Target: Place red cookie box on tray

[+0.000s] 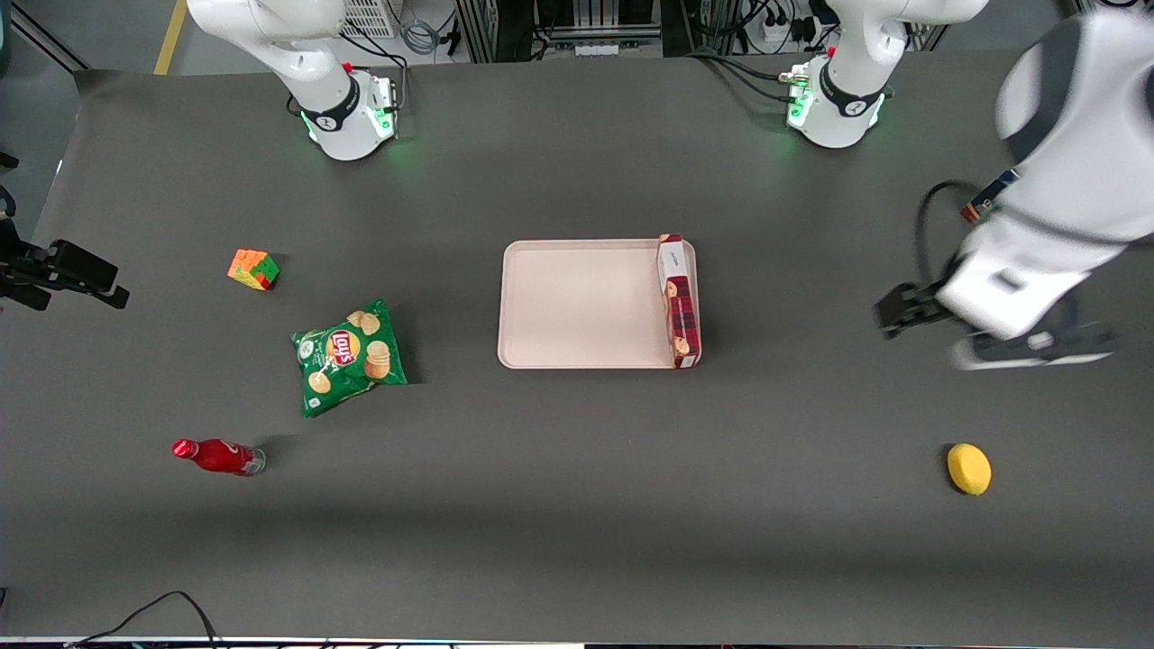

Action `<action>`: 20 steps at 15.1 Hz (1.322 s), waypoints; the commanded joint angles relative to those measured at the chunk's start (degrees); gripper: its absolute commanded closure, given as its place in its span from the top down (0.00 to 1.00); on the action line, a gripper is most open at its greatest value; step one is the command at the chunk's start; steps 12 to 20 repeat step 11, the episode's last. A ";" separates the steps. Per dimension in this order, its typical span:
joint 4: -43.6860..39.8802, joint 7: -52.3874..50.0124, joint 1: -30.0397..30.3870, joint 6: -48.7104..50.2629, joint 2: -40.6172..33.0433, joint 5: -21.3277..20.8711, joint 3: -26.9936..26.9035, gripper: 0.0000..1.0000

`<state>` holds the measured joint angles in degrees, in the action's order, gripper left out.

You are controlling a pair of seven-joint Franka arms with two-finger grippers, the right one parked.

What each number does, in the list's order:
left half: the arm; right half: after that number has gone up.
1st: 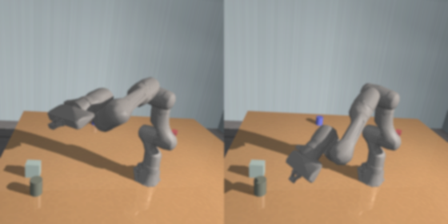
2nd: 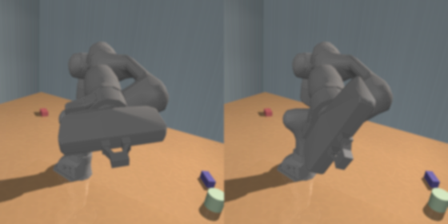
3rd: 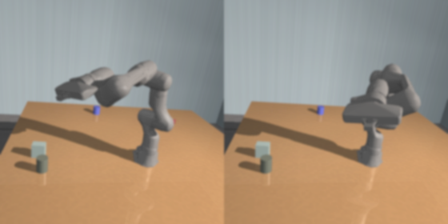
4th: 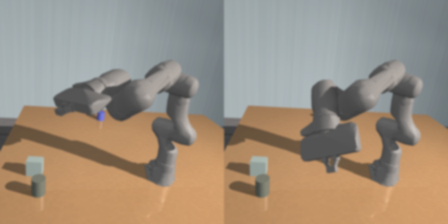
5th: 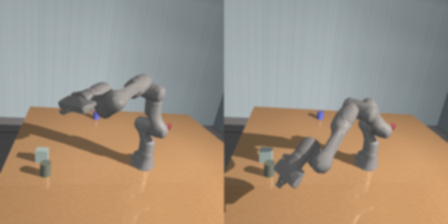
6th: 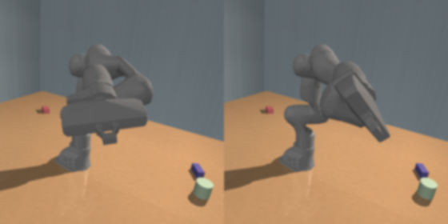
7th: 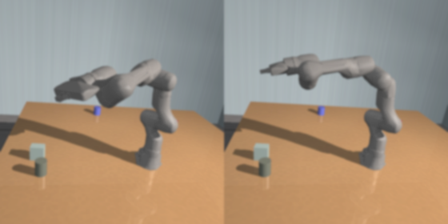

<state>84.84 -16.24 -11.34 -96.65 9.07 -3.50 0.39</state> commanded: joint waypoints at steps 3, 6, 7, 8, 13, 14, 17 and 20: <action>-0.03 7.25 4.48 6.29 -8.62 1.12 -1.97 1.00; 1.11 8.94 6.33 8.13 -10.73 1.03 -2.15 1.00; 2.59 10.16 6.42 8.14 -12.22 1.03 -2.15 1.00; 4.35 10.78 6.51 7.97 -13.45 1.03 -2.15 1.00; 5.94 12.28 6.86 8.31 -14.52 0.86 -2.15 1.00; 5.94 12.28 6.86 8.31 -14.52 0.86 -2.15 1.00; 5.94 12.28 6.86 8.31 -14.52 0.86 -2.15 1.00; 5.94 12.28 6.86 8.31 -14.52 0.86 -2.15 1.00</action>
